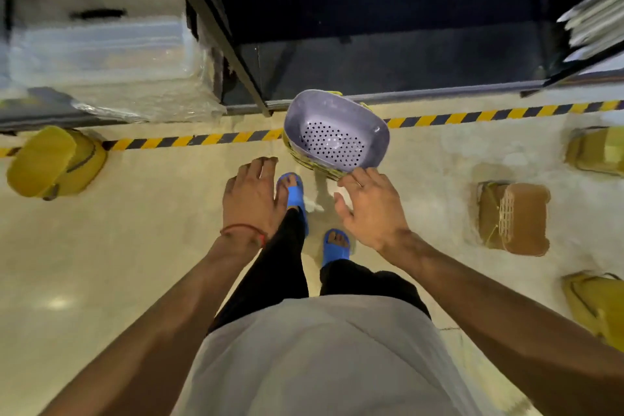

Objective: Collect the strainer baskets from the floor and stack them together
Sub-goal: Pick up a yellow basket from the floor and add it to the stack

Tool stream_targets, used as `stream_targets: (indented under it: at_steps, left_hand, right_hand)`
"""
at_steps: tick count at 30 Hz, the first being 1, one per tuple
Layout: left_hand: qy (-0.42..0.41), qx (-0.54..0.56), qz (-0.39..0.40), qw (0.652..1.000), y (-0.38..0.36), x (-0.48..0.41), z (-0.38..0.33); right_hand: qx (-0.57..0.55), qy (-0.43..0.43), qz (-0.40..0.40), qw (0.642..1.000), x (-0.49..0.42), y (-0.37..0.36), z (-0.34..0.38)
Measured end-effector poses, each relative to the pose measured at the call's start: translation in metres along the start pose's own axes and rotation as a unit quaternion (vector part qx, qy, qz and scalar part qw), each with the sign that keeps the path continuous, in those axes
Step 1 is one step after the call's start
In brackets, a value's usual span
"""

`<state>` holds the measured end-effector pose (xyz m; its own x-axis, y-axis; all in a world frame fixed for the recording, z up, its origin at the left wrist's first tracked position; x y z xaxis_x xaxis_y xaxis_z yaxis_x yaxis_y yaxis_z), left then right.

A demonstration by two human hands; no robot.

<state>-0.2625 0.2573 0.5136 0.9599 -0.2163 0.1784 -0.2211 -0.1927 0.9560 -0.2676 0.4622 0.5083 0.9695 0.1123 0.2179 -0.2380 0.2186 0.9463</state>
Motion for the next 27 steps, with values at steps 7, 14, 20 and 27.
stream_targets:
  at_steps: [7,14,20,27]
  left_hand:
    - [0.096,-0.011,-0.056,0.994,0.05,0.115,0.005]
    - [0.176,-0.012,-0.116,0.977,0.087,0.196,0.058]
    - [0.208,-0.013,-0.148,0.967,0.115,0.252,0.143]
    - [0.217,-0.043,-0.137,0.966,0.142,0.322,0.263]
  right_hand:
    - [0.014,0.136,-0.026,0.99,0.036,0.046,0.056]
    - [0.009,0.204,-0.026,0.979,0.046,0.073,0.146]
    - [0.016,0.292,-0.029,0.956,0.06,0.066,0.257]
    - [0.022,0.33,-0.033,0.943,0.074,0.037,0.403]
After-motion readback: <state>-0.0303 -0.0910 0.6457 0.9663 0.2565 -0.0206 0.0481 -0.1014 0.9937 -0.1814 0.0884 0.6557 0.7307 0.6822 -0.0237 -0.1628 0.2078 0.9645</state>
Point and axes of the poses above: each hand's wrist, its own x-axis away from the middle knuckle, its own y-axis out of the back of the hand, z = x × y, the point moved 5 cm from there along -x, towards the middle knuckle, and after that the axes turned 14 degrees about -y, right-handed, at the moved point
